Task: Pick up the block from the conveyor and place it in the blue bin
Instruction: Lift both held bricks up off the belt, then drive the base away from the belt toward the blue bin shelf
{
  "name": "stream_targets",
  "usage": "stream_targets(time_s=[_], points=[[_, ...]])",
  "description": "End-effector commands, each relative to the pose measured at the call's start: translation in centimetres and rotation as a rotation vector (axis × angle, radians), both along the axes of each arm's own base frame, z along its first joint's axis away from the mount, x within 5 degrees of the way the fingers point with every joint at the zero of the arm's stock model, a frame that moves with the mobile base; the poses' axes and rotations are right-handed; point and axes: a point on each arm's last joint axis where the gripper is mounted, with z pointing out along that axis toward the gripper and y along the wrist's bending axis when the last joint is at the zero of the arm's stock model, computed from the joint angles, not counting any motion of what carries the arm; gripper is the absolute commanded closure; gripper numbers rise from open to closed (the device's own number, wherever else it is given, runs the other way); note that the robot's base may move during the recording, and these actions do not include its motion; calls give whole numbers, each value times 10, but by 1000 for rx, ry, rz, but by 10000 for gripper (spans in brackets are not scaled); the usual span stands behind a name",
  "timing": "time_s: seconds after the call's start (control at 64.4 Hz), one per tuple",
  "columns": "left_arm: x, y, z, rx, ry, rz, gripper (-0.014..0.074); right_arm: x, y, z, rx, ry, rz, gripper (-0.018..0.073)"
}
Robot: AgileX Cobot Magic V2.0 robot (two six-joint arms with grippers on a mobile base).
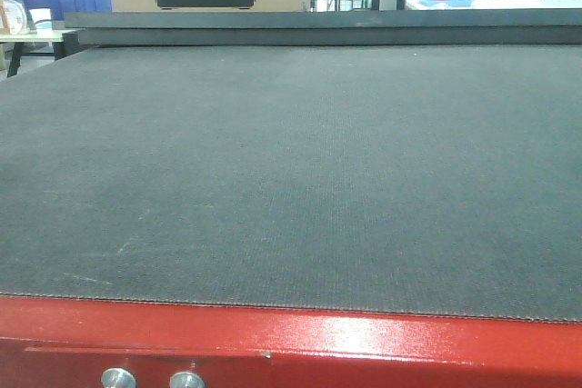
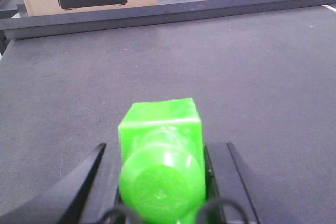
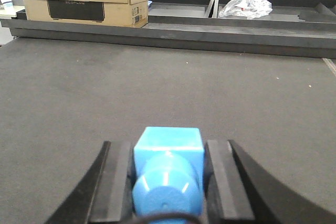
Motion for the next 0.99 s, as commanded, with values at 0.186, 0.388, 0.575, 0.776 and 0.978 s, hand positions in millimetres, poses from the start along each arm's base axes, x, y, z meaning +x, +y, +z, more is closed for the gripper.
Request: stream_targets(time_s=[0.186, 0.388, 0.575, 0.776, 0.978], points=[[-1, -1, 3, -19, -25, -6, 707, -1, -1, 5, -2, -33, -4, 711], [-1, -1, 3, -19, -25, -6, 707, -1, -1, 5, -2, -33, -4, 711], [-1, -1, 3, -19, -25, -6, 707, -1, -1, 5, -2, -33, -4, 711], [-1, -1, 3, -19, -25, -6, 707, -1, -1, 5, -2, -33, -4, 711], [-1, -1, 3, -19, -25, -6, 707, -1, -1, 5, -2, -33, -4, 711]])
